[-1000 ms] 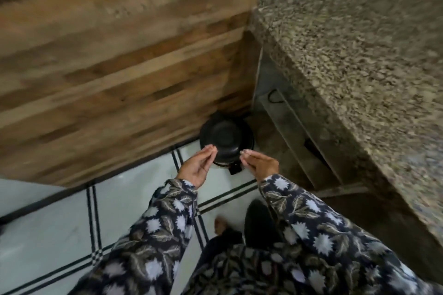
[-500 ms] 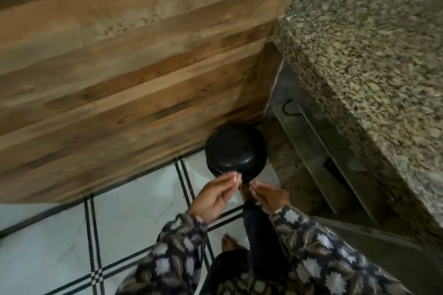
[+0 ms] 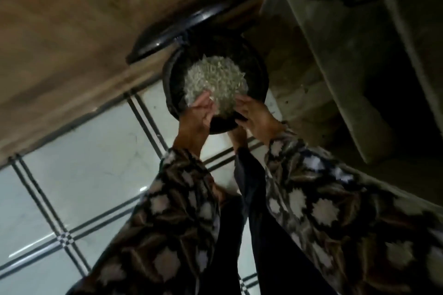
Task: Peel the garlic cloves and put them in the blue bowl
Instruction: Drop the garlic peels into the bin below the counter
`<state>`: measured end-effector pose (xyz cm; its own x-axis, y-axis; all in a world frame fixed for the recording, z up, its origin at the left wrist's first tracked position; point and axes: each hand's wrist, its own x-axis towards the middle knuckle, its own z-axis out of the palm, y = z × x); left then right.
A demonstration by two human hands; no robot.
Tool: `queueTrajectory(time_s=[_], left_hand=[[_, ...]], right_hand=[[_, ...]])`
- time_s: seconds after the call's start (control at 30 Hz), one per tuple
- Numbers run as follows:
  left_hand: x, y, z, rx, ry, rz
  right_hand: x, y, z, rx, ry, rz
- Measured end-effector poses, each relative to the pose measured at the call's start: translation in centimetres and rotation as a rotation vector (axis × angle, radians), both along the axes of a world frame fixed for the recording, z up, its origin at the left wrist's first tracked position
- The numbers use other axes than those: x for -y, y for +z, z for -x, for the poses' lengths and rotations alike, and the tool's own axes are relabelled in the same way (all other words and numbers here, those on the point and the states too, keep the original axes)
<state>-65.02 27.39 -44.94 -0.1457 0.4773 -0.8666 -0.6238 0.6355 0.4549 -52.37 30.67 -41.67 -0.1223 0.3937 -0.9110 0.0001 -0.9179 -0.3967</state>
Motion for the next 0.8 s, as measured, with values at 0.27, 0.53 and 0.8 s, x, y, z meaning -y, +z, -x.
queueTrajectory(time_s=[0.27, 0.53, 0.8], left_hand=[[-3.1, 2.2, -1.1, -0.820, -0.051, 0.009], [-1.2, 2.3, -4.4, -0.904, -0.480, -0.663], [-0.7, -0.5, -2.5, -0.928, -0.741, -0.382]], right_hand=[[-3.1, -1.8, 1.2, 0.020, 0.189, 0.038], [-3.9, -1.6, 2.9, -0.117, -0.109, 0.101], [-4.0, -0.9, 2.8, -0.313, -0.233, 0.264]])
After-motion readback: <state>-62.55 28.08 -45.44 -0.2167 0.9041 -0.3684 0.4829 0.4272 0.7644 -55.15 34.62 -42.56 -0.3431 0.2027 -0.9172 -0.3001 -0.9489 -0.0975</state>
